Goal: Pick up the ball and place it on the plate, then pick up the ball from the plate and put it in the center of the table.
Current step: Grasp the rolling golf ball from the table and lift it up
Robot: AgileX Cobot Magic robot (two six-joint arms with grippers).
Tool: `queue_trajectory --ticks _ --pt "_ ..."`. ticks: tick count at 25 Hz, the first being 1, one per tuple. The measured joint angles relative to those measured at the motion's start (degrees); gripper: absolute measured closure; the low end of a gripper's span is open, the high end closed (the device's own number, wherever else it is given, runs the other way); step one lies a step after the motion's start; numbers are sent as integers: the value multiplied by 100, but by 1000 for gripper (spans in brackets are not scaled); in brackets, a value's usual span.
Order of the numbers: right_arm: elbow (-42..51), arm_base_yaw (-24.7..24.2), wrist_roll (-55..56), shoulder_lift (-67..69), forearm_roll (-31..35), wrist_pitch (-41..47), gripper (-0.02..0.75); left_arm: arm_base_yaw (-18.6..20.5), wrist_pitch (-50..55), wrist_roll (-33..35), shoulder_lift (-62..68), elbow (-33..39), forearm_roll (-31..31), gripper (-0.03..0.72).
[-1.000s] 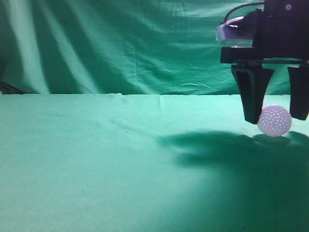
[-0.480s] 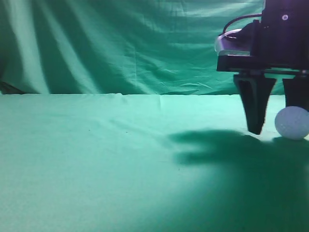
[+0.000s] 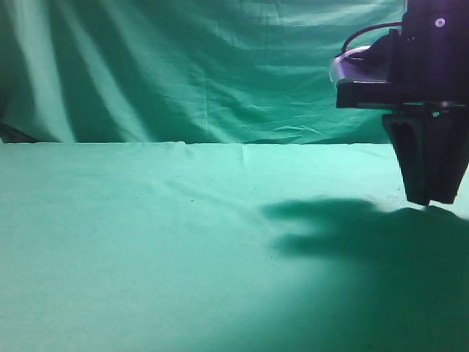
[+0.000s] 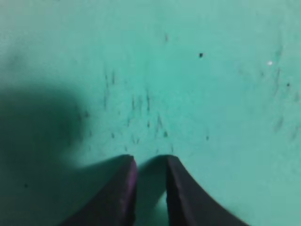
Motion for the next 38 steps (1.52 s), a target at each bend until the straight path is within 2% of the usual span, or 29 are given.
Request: queue_trajectory --ticks 8,11,18,19,23,27,28,32,38 --pt "55 0 369 -1009 -383 492 561 0 0 0 0 0 32 688" --pt "618 0 631 -1936 -492 394 561 0 0 0 0 0 68 688" --pt "2392 0 1809 -3604 -1224 443 561 0 0 0 0 0 94 688" --pt "2541 0 1927 -3711 -1240 443 499 0 0 0 0 0 94 688" --pt "2861 -102 2131 -3866 -1238 452 346 0 0 0 0 0 94 688" --pt "2916 -636 2046 -3879 -1144 440 165 0 0 0 0 0 94 688" --pt "2916 -816 1922 -3879 -1063 427 146 0 0 0 0 0 94 688" --pt "2932 -1415 1400 -3727 -533 280 161 0 0 0 0 0 94 688" --pt "2966 -1664 1095 -3139 -200 -237 161 0 0 0 0 0 94 688"
